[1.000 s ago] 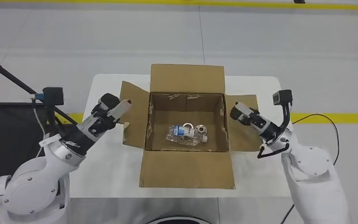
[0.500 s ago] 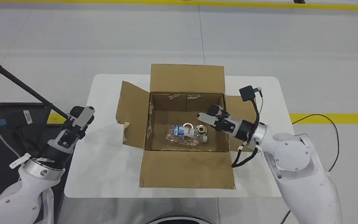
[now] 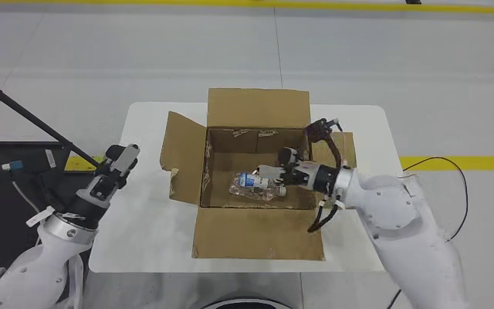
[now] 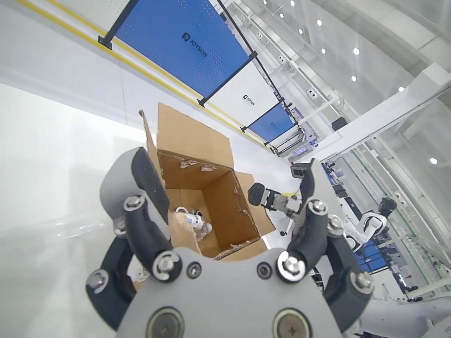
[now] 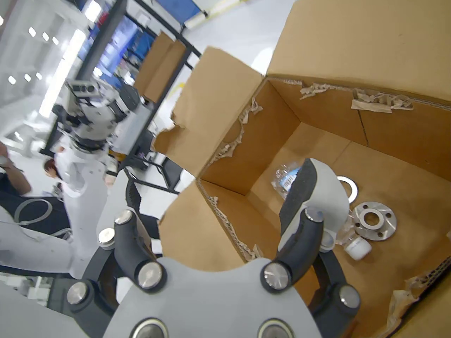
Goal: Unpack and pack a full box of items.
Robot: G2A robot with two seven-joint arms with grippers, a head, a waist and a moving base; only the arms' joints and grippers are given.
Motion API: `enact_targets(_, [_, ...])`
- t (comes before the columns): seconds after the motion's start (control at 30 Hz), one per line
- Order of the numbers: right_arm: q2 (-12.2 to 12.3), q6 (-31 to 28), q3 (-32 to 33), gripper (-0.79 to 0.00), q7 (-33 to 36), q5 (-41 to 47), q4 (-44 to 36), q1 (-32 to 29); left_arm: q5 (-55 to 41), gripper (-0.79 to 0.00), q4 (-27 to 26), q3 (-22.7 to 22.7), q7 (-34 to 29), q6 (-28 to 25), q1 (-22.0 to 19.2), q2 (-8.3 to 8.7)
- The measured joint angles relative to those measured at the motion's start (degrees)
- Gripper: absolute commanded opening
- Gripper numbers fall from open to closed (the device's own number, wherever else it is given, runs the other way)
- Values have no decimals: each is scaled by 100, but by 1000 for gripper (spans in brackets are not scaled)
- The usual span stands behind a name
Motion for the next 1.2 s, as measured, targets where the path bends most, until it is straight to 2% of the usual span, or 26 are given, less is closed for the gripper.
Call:
enact_targets(0.17, [-170, -481, -1014, 0, 700, -545, 901, 1011, -152, 0, 61, -81, 237, 177, 112, 9])
enact_targets(0.37, [-468, -281, -2082, 0, 843, -1207, 1877, 1883, -605, 0, 49, -283, 290, 180, 360, 19])
enact_targets(0.47, [-592, -199, -2394, 0, 832, -1277, 2222, 2139, -654, 0, 42, -293, 381, 211, 455, 20])
enact_targets(0.8, [-594, -193, -2420, 0, 815, -1310, 2230, 2129, -657, 0, 40, -288, 394, 217, 458, 19])
enact_targets(1.0, [-643, -909, -2826, 0, 805, -2203, 2113, 2188, -628, 0, 87, -188, 417, 252, 413, 40])
enact_targets(1.2, [-802, -733, -3216, 0, 981, -2877, 2312, 2413, -626, 0, 93, -148, 423, 395, 383, 56])
